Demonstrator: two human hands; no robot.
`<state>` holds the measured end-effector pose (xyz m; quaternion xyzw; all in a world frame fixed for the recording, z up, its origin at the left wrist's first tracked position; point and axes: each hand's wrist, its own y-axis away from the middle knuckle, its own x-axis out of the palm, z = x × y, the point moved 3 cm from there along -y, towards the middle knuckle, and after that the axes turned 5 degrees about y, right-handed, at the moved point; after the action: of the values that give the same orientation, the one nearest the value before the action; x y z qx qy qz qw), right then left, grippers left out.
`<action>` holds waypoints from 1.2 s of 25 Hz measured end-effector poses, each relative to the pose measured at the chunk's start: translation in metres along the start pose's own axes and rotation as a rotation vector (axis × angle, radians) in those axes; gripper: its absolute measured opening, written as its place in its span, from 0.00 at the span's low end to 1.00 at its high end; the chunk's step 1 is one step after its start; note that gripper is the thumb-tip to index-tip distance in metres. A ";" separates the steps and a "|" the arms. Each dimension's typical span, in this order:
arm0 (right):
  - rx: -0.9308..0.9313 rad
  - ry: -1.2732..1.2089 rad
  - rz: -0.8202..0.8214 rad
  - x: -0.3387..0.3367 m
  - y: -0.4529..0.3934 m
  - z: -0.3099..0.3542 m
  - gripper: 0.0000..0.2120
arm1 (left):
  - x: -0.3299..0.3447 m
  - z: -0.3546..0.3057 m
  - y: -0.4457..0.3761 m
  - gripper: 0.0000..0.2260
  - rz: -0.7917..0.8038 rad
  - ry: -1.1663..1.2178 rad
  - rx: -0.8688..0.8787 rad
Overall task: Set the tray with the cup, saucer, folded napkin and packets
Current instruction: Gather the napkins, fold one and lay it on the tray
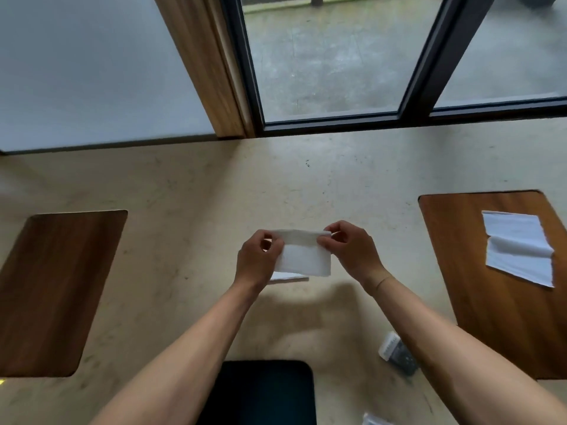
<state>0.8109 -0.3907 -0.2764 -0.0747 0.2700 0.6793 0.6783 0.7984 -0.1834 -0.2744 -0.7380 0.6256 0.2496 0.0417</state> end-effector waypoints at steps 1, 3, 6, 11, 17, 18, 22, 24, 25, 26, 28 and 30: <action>-0.005 0.011 -0.011 0.011 -0.001 0.004 0.02 | -0.009 0.007 -0.002 0.01 -0.011 0.006 -0.016; -0.006 0.038 -0.033 0.031 -0.004 0.009 0.02 | -0.025 0.021 -0.006 0.02 -0.037 0.007 -0.056; 0.017 0.080 -0.054 0.048 -0.005 0.007 0.03 | -0.032 0.037 -0.010 0.02 -0.025 -0.049 -0.090; 0.038 0.170 -0.063 0.064 -0.011 -0.001 0.05 | -0.033 0.056 -0.021 0.01 -0.001 -0.063 -0.142; -0.006 0.316 -0.087 0.075 -0.017 -0.005 0.11 | -0.028 0.062 -0.027 0.02 0.007 -0.127 -0.156; -0.008 0.331 -0.091 0.076 -0.018 -0.006 0.12 | -0.028 0.062 -0.027 0.02 0.006 -0.141 -0.149; -0.018 0.332 -0.116 0.076 -0.018 -0.011 0.13 | -0.026 0.061 -0.025 0.02 0.015 -0.194 -0.104; -0.005 0.314 -0.127 0.075 -0.019 -0.013 0.13 | -0.026 0.060 -0.024 0.03 0.010 -0.213 -0.099; 0.000 0.307 -0.132 0.074 -0.019 -0.014 0.13 | -0.026 0.060 -0.024 0.03 0.004 -0.227 -0.100; 0.004 0.298 -0.135 0.073 -0.020 -0.015 0.13 | -0.025 0.060 -0.024 0.03 -0.001 -0.242 -0.103; 0.006 0.295 -0.137 0.073 -0.020 -0.017 0.13 | -0.024 0.060 -0.024 0.03 -0.010 -0.257 -0.112; 0.001 0.320 -0.136 0.075 -0.021 -0.018 0.13 | -0.024 0.060 -0.024 0.03 -0.014 -0.263 -0.113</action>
<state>0.8212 -0.3345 -0.3317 -0.1998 0.3691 0.6113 0.6709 0.8000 -0.1342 -0.3229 -0.7045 0.5945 0.3786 0.0832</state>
